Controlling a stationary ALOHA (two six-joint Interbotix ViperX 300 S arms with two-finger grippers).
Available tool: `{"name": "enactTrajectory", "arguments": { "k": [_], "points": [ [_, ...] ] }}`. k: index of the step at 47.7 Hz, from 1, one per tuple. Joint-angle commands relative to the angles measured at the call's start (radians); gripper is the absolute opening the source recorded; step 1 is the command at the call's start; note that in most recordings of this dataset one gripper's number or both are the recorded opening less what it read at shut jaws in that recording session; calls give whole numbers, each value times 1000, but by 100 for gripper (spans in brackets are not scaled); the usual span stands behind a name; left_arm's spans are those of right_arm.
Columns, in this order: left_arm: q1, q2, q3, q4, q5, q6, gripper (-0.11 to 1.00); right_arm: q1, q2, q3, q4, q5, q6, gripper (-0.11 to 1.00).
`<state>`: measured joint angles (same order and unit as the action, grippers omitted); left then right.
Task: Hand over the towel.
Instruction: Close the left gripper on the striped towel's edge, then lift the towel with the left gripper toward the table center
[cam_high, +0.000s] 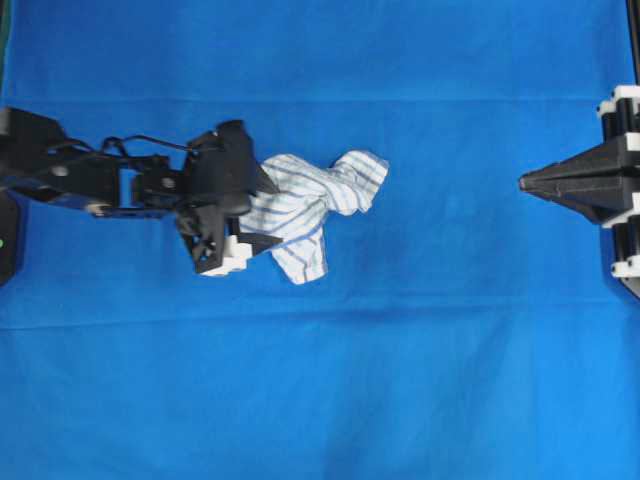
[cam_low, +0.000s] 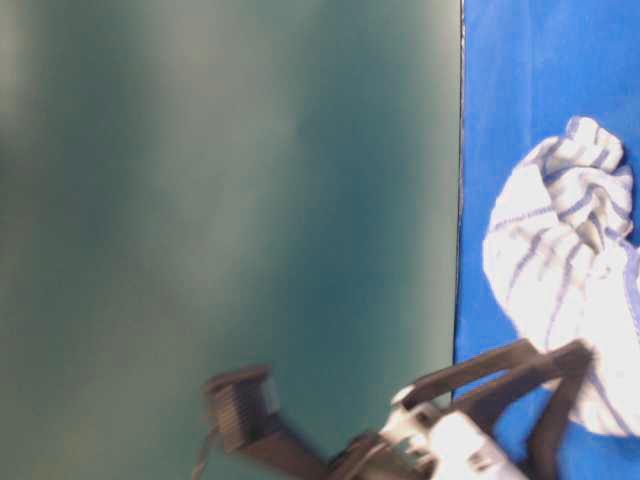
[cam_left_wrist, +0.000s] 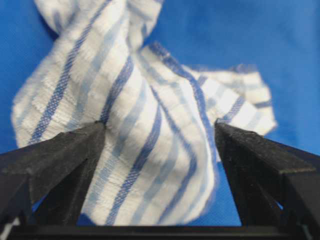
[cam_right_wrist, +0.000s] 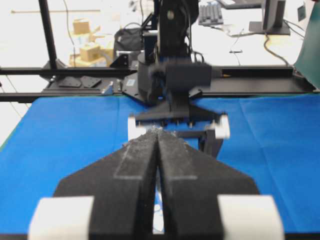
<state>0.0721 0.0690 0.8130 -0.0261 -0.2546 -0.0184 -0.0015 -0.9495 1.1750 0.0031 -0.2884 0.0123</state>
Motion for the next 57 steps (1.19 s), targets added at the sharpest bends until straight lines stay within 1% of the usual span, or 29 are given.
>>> {"name": "enactTrajectory", "arguments": {
  "k": [1,10,14,16,19,22,24,27,31,32,39,46,51,57],
  "points": [
    [-6,41,-41,-2,6,-8,92,0,9,-21,0,-3,2,0],
    [-9,80,-51,-2,12,-25,92,0,14,-20,0,-3,2,0],
    [-9,77,-51,-2,25,-37,90,0,14,-21,0,-3,2,0],
    [-9,77,-54,-2,35,-43,87,0,14,-21,0,-3,2,0],
    [-8,75,-58,-2,57,-48,77,0,14,-21,0,-3,2,0],
    [-9,67,-61,-2,69,-46,60,0,14,-21,0,-3,2,0],
    [-9,61,-61,-2,75,-40,46,-2,14,-21,0,-3,2,0],
    [-9,44,-60,-2,77,-34,29,0,14,-21,0,-3,2,0],
    [-8,15,-57,0,80,-29,12,0,14,-21,0,-3,2,0],
    [-8,6,-57,-2,81,-28,11,0,14,-23,0,-3,2,0],
    [-6,-103,-63,0,121,-14,11,0,14,-23,0,-3,2,0],
    [-6,-252,-81,0,163,-2,11,0,11,-25,0,-3,2,0],
    [-6,-356,-87,0,166,0,11,0,11,-25,0,-2,2,0],
    [-14,-449,-97,0,160,0,11,0,11,-23,0,5,2,0]
  ]
}}
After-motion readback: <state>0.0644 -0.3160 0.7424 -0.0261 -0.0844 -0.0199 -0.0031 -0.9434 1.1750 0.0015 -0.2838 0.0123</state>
